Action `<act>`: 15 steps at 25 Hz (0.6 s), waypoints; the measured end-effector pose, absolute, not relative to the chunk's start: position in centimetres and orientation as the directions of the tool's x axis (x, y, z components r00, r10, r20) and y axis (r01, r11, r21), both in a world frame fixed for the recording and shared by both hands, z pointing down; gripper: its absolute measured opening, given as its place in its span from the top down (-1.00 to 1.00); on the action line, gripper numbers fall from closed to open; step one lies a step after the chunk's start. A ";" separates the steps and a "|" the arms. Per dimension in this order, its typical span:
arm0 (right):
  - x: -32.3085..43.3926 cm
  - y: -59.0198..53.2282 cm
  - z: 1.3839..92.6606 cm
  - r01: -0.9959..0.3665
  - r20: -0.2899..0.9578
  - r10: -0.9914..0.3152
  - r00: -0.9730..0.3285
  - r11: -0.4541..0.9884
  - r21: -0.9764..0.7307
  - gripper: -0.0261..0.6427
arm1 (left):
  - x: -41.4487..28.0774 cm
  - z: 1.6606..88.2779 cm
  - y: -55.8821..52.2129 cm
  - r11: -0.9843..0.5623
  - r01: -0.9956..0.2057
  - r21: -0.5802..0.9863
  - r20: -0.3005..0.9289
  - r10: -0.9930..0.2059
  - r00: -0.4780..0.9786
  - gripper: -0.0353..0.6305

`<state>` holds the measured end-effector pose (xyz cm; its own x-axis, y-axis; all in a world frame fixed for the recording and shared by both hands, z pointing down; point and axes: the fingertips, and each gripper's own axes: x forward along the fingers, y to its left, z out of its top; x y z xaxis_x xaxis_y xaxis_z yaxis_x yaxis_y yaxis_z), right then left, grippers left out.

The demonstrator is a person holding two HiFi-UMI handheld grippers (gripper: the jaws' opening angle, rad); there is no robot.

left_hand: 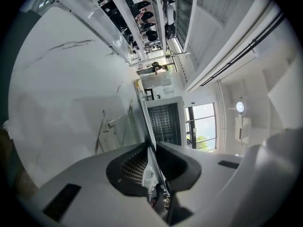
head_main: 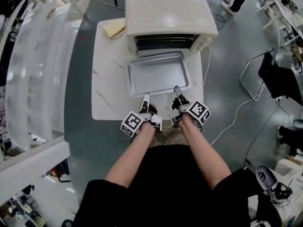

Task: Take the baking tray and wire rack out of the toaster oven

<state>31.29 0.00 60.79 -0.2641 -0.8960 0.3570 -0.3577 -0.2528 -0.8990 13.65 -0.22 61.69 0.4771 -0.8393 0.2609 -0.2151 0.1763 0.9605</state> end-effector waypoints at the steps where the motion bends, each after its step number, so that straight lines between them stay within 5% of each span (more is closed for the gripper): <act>1: 30.3 0.3 60.8 -0.358 0.359 -0.892 -0.274 -0.252 -0.899 0.58 | 12.7 61.5 0.1 0.171 -0.222 0.960 0.260 -0.839 0.477 0.69; 15: 15.0 -0.2 62.5 -0.394 0.381 -0.802 -0.460 -0.200 -0.897 0.56 | -2.3 62.1 2.3 0.225 -0.247 0.943 0.299 -0.897 0.326 0.69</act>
